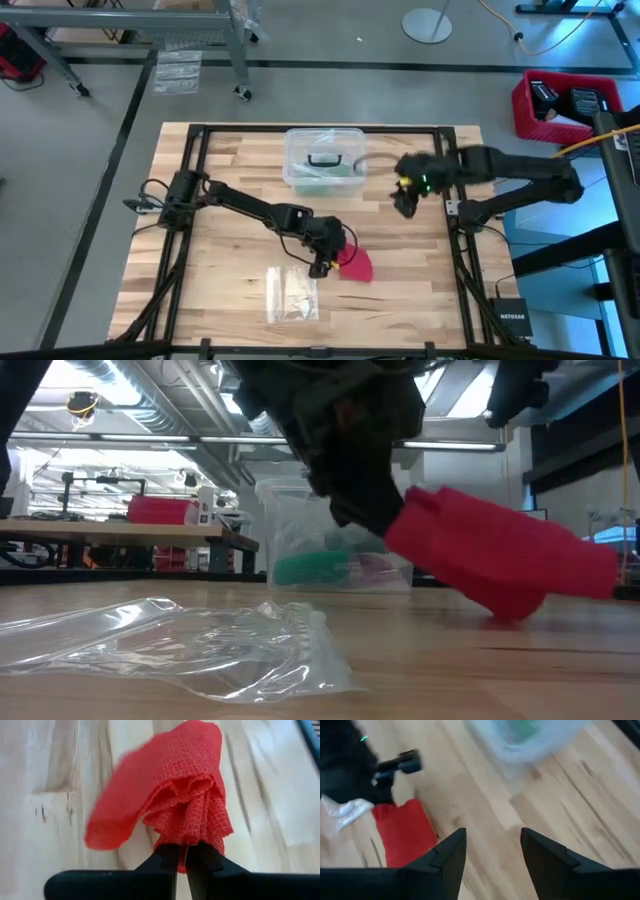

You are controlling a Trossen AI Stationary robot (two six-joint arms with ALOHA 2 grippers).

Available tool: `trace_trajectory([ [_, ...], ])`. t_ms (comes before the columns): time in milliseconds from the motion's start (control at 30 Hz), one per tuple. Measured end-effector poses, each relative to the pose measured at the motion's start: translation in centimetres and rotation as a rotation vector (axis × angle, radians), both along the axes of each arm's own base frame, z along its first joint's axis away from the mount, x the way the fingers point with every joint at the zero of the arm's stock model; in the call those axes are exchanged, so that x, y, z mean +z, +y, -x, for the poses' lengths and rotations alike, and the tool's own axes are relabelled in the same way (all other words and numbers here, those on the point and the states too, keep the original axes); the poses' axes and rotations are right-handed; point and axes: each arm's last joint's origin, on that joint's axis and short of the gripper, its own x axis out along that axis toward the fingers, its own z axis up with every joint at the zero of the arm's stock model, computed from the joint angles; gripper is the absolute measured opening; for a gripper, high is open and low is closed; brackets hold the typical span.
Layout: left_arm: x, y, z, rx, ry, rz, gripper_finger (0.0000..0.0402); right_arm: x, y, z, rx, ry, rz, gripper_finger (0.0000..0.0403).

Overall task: Roll bandage
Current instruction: Roll the red bandage

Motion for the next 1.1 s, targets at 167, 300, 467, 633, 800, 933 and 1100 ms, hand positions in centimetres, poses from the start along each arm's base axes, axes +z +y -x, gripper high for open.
trace_trajectory([
  [167, 2.5, 1.6, -0.3, 0.015, -0.132, -0.018, 0.0011, -2.1, 4.6, 0.0, 0.108, -0.139, 0.183, 0.0193],
  [300, 3.0, 2.8, -0.7, 0.045, -0.189, -0.063, 0.0011, -4.8, 8.0, 0.4, 0.212, -0.209, 0.275, 0.0193],
  [467, 3.2, 3.1, -1.0, 0.071, -0.241, -0.162, 0.0011, -8.8, 10.0, 0.4, 0.297, -0.184, 0.228, 0.0193],
  [633, 3.3, 3.1, -1.0, 0.067, -0.246, -0.165, 0.0011, -10.0, 10.8, -0.1, 0.293, -0.141, 0.160, 0.0193],
  [800, 3.3, 3.1, -1.0, 0.077, -0.242, -0.155, 0.0011, -10.8, 11.9, -0.3, 0.338, -0.128, 0.255, 0.0193],
  [933, 3.3, 3.1, -1.0, 0.093, -0.241, -0.140, 0.0011, -11.8, 12.2, -1.0, 0.341, -0.098, 0.328, 0.0193],
  [1100, 3.3, 3.1, -1.0, 0.092, -0.239, -0.140, 0.0011, -12.4, 12.3, -1.3, 0.350, -0.073, 0.385, 0.0152],
])
